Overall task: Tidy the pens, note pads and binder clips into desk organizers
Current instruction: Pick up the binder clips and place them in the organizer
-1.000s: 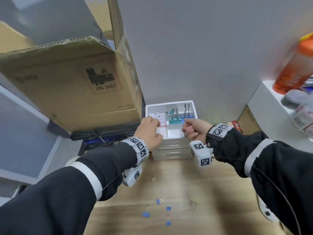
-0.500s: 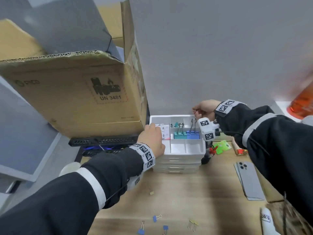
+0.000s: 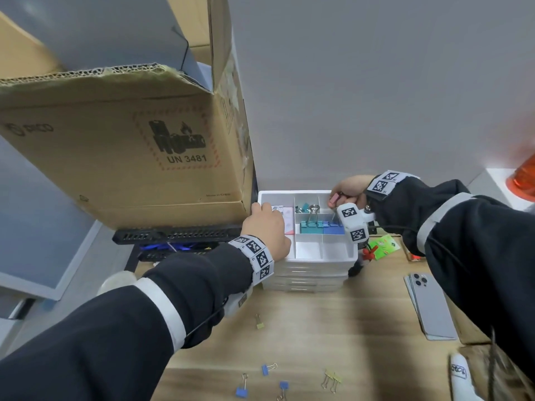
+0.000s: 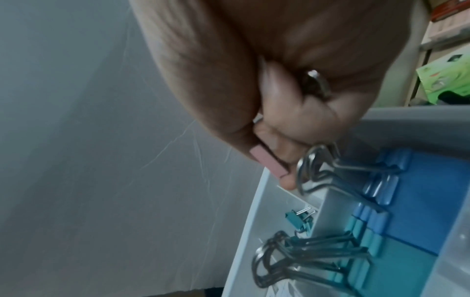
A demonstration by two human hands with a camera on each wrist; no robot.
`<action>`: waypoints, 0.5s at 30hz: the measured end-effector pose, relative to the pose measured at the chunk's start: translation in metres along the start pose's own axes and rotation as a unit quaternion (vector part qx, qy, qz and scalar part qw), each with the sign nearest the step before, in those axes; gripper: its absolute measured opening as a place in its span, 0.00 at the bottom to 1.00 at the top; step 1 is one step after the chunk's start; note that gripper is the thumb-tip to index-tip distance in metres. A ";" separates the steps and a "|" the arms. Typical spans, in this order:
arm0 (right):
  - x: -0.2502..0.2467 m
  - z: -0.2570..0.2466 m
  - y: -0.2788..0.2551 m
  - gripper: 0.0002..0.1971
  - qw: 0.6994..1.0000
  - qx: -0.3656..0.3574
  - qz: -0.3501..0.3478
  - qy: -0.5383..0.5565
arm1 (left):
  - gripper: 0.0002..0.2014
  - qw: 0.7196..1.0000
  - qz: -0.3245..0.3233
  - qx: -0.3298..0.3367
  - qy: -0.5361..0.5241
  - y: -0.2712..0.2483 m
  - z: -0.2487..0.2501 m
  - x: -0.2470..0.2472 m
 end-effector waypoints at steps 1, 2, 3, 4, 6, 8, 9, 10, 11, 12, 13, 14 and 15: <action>-0.005 -0.003 0.004 0.19 1.000 -0.006 0.018 0.015 | 0.20 1.000 0.001 0.002 0.000 0.000 0.000 0.000; -0.012 -0.004 0.007 0.19 0.999 -0.017 0.049 0.017 | 0.20 1.000 0.001 0.003 -0.001 -0.001 0.000 0.001; -0.021 -0.010 0.012 0.17 0.995 -0.046 0.086 0.019 | 0.20 1.000 0.002 0.005 -0.001 -0.001 0.000 0.001; -0.030 -0.016 0.013 0.13 0.987 -0.081 0.135 0.005 | 0.20 1.000 0.002 0.006 -0.001 -0.002 0.000 0.001; -0.039 -0.027 0.015 0.05 0.974 -0.132 0.186 -0.010 | 0.20 1.000 0.001 0.007 -0.006 -0.003 0.000 0.001; -0.037 -0.028 0.014 0.05 0.971 -0.129 0.197 -0.029 | 0.20 1.000 -0.001 0.008 -0.014 -0.002 0.000 0.001; -0.037 -0.028 0.016 0.06 0.972 -0.119 0.199 -0.044 | 0.20 1.000 -0.002 0.010 -0.018 -0.002 0.000 0.000; -0.036 -0.028 0.014 0.06 0.971 -0.109 0.203 -0.057 | 0.20 1.000 -0.002 0.011 -0.020 -0.002 -0.001 0.000; -0.037 -0.030 0.016 0.05 0.973 -0.113 0.195 -0.052 | 0.20 1.000 -0.002 0.013 -0.021 -0.001 -0.002 -0.001; -0.036 -0.033 0.014 0.05 0.972 -0.126 0.191 -0.049 | 0.21 1.000 -0.002 0.014 -0.022 -0.001 -0.002 -0.001; -0.039 -0.035 0.019 0.08 0.971 -0.141 0.186 -0.039 | 0.21 1.000 0.000 0.015 -0.021 -0.001 -0.003 -0.001; -0.040 -0.036 0.018 0.09 0.971 -0.147 0.187 -0.032 | 0.21 1.000 0.001 0.016 -0.021 -0.001 -0.003 -0.001; -0.040 -0.037 0.018 0.08 0.971 -0.151 0.182 -0.019 | 0.20 1.000 0.001 0.017 -0.020 -0.002 -0.003 0.000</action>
Point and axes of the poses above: each hand's wrist, its own y-axis towards the middle knuckle, its own x-axis out of the palm, z = x × y, the point moved 9 cm from there along y, towards the middle knuckle, and after that the axes turned 10 degrees about z, right-handed, at the moved point
